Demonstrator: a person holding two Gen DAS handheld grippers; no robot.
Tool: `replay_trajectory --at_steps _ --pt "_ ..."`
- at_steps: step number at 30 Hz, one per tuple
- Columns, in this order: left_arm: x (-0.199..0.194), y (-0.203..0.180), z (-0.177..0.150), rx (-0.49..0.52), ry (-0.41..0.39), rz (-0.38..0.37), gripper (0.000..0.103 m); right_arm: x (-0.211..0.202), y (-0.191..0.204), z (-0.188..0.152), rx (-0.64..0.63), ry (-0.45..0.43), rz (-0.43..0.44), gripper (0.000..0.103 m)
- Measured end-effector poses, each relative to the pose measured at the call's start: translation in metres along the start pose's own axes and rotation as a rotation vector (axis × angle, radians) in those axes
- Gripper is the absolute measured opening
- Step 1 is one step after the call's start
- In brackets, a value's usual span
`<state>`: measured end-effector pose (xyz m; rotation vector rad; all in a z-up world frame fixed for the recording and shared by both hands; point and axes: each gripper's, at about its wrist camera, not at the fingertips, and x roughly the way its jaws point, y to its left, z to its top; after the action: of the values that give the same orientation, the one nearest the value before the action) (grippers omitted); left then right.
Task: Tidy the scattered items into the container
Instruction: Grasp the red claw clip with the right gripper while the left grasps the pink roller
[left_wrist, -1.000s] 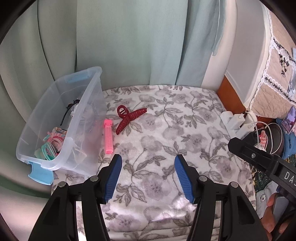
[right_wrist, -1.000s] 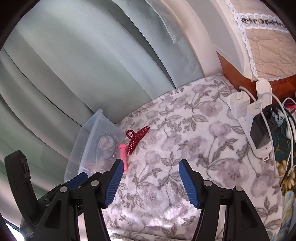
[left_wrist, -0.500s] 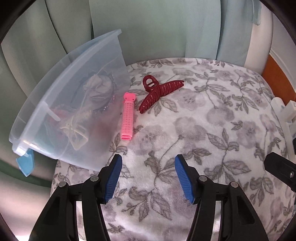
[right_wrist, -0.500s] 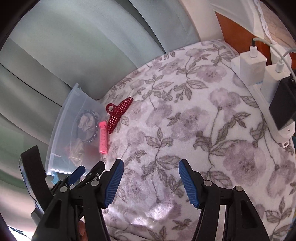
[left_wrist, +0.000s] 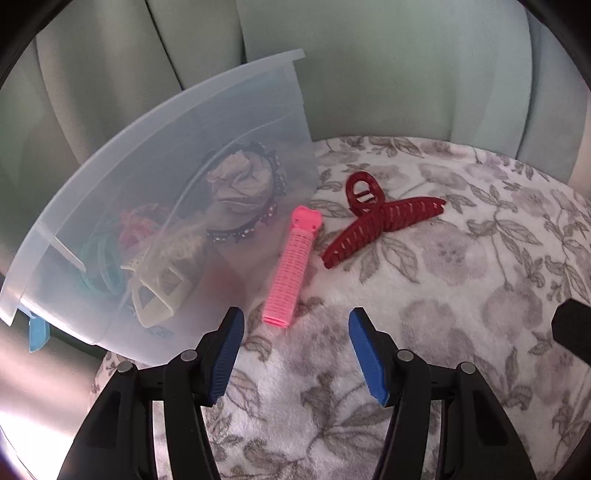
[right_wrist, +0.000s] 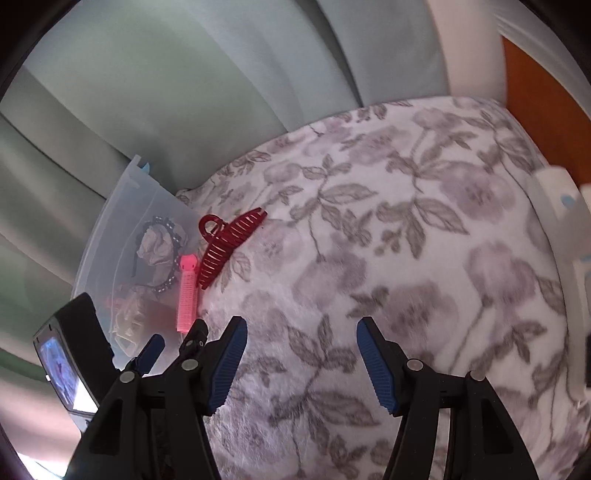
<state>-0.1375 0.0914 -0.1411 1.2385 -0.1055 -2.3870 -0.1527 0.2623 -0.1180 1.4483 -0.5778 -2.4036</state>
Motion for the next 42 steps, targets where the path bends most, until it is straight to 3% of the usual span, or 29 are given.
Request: replay_trajectory --at_steps 4,6,11,13,19,26,30,36,42 --pt "0.014 0.006 0.007 -0.069 0.01 0.054 0.061 0.023 0.024 0.029 -0.139 -0.002 -0.018 0.066" --pt "0.02 0.004 0.009 -0.074 0.004 0.049 0.061 0.036 0.034 0.043 -0.192 0.006 -0.048 0.066" --pt "0.041 0.006 0.011 -0.08 0.025 0.06 0.06 0.072 0.06 0.082 -0.277 0.06 0.008 0.066" --pt "0.046 0.009 0.01 -0.094 0.046 0.031 0.06 0.088 0.075 0.092 -0.344 0.084 0.003 0.066" --pt "0.059 0.008 0.011 -0.087 0.071 -0.01 0.06 0.134 0.105 0.102 -0.454 0.179 0.011 0.059" --pt "0.063 0.01 0.014 -0.091 0.075 -0.044 0.06 0.171 0.116 0.101 -0.528 0.281 -0.006 0.058" --pt "0.064 0.009 0.015 -0.083 0.07 -0.05 0.06 0.181 0.115 0.093 -0.557 0.307 -0.055 0.037" --pt "0.069 0.003 0.022 -0.071 0.059 -0.042 0.06 0.141 0.083 0.092 -0.475 0.232 -0.078 0.035" --pt "0.079 -0.009 0.038 -0.071 0.048 -0.037 0.06 0.084 0.01 0.065 -0.152 0.145 -0.098 0.035"
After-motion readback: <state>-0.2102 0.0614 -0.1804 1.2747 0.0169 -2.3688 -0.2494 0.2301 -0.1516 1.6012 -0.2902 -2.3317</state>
